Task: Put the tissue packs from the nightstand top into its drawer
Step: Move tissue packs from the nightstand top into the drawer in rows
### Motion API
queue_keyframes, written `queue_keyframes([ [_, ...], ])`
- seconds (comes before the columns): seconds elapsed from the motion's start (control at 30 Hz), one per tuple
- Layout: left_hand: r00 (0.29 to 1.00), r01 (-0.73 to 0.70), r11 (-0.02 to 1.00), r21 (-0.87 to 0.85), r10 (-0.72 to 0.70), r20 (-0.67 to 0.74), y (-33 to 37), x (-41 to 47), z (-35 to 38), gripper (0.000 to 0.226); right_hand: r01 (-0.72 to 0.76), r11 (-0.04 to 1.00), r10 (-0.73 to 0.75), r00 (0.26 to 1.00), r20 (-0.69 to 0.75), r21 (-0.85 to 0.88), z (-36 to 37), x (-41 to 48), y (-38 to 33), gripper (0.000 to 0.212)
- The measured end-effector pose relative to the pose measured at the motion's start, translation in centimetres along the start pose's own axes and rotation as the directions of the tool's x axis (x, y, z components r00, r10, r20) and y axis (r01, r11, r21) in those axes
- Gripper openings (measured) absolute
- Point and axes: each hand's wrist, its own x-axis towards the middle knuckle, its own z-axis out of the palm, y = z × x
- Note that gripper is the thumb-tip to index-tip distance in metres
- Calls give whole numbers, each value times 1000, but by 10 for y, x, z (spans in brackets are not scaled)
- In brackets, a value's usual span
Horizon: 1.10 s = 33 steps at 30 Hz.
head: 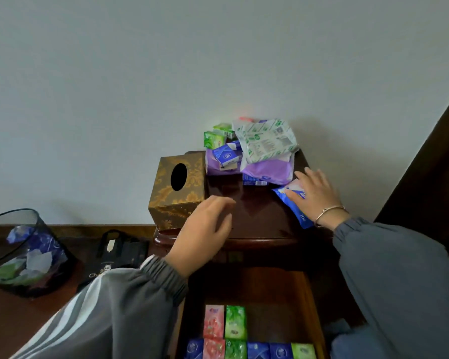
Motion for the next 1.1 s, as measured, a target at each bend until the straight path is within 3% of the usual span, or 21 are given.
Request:
queue_keyframes([
  [0.07,999,-6,997,74,8,-36,-4,34,-5,32,-38,999,39,990,133,-13,24,9,1,67],
  [0.13,999,6,991,133,0,-47,-14,65,-8,34,-56,997,63,983,173,-44,44,11,4,67],
  [0.33,995,91,948,305,-95,-2,-56,156,-7,42,-11,994,9,1000,-20,-112,62,5,8,65],
  [0.5,980,138,895,425,-184,70,-95,236,0,69,-12,991,7,999,-38,-132,55,3,4,63],
  [0.63,956,17,819,573,-181,231,-126,290,5,96,0,992,-9,997,-70,-128,51,1,2,61],
  [0.8,885,-97,761,641,-229,405,-156,323,15,114,3,987,-19,995,-97,-160,53,4,3,64],
  [0.97,911,-191,720,668,-124,394,-169,327,26,111,15,983,-41,989,-142,-183,56,6,4,68],
  [1.1,936,-210,699,683,-59,348,-167,322,31,85,19,984,-47,987,-154,-179,57,5,3,67],
])
